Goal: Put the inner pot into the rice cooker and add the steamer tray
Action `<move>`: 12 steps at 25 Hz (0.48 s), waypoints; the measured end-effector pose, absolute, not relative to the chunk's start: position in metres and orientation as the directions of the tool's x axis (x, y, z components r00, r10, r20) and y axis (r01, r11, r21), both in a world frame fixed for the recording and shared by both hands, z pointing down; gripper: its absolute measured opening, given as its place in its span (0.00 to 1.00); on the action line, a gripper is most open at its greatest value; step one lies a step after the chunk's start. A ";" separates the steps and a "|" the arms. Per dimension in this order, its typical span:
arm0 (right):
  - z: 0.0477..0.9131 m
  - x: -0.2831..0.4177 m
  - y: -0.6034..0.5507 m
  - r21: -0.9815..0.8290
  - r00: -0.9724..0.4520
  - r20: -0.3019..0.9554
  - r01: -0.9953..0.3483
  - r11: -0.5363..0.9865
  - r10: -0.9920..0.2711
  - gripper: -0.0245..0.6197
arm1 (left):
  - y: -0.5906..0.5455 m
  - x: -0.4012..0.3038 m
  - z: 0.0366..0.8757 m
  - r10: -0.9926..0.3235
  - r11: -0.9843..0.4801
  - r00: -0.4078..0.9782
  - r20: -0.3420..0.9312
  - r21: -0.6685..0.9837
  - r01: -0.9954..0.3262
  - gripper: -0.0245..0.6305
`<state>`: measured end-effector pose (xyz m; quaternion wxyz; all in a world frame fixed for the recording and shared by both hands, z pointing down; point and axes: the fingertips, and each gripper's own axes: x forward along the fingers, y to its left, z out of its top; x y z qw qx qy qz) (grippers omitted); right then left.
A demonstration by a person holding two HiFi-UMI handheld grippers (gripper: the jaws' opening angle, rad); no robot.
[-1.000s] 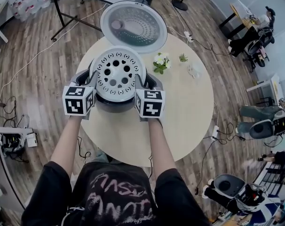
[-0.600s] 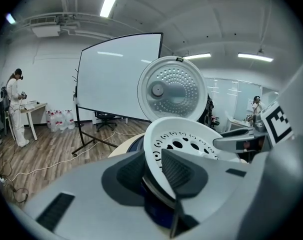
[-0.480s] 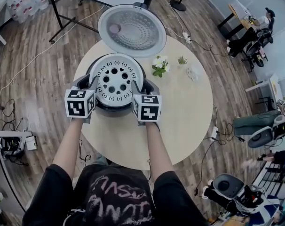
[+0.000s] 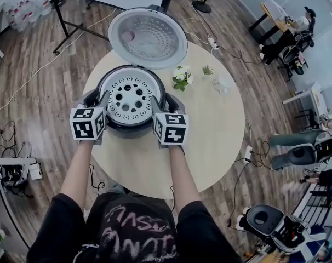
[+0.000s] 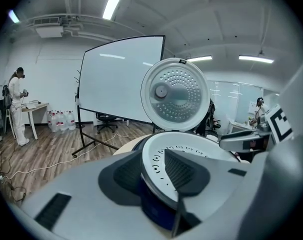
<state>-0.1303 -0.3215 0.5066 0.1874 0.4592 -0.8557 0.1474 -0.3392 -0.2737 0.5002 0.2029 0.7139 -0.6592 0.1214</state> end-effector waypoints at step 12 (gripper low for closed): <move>0.467 -0.095 -0.306 -0.098 -0.476 0.356 -0.875 0.474 -0.804 0.26 | -0.272 -0.325 0.453 -0.935 -0.134 0.145 0.324 0.057 -0.989 0.25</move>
